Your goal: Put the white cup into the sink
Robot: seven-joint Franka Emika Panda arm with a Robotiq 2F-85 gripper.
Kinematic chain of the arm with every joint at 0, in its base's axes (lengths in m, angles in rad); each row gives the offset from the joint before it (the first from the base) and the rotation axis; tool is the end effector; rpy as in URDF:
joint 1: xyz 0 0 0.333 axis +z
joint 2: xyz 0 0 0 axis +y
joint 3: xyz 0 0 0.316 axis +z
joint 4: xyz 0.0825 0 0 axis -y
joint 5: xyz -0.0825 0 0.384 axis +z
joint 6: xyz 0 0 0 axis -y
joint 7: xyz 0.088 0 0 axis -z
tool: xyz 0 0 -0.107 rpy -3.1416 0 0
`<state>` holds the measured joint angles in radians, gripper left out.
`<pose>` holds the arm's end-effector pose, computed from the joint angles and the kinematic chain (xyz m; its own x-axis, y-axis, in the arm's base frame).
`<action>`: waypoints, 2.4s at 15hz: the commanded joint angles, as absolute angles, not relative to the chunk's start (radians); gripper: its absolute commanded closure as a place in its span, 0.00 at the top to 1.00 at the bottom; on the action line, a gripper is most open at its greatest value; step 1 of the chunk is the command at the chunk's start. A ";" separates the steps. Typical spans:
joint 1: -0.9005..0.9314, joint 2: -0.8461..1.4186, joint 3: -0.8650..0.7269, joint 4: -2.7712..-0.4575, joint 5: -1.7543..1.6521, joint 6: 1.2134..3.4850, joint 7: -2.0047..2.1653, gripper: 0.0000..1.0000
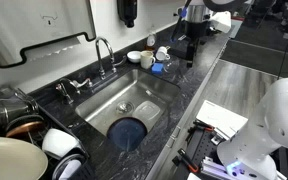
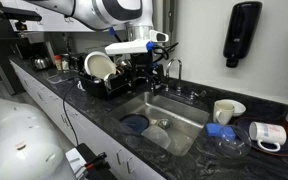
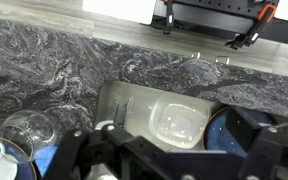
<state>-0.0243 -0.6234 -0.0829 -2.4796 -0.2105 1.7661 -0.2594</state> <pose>0.3491 -0.0584 0.4945 0.9693 0.2088 -0.1297 0.2248 -0.9665 0.1238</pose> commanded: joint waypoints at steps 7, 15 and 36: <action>-0.019 -0.623 -0.087 -2.478 -0.213 1.763 -0.257 1.00; -0.019 -0.623 -0.087 -2.478 -0.213 1.763 -0.257 1.00; -0.101 -0.165 -0.137 -2.323 -0.110 2.310 0.028 1.00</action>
<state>-0.0781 -0.2804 -0.1243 -2.4043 -0.1344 2.2514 0.0619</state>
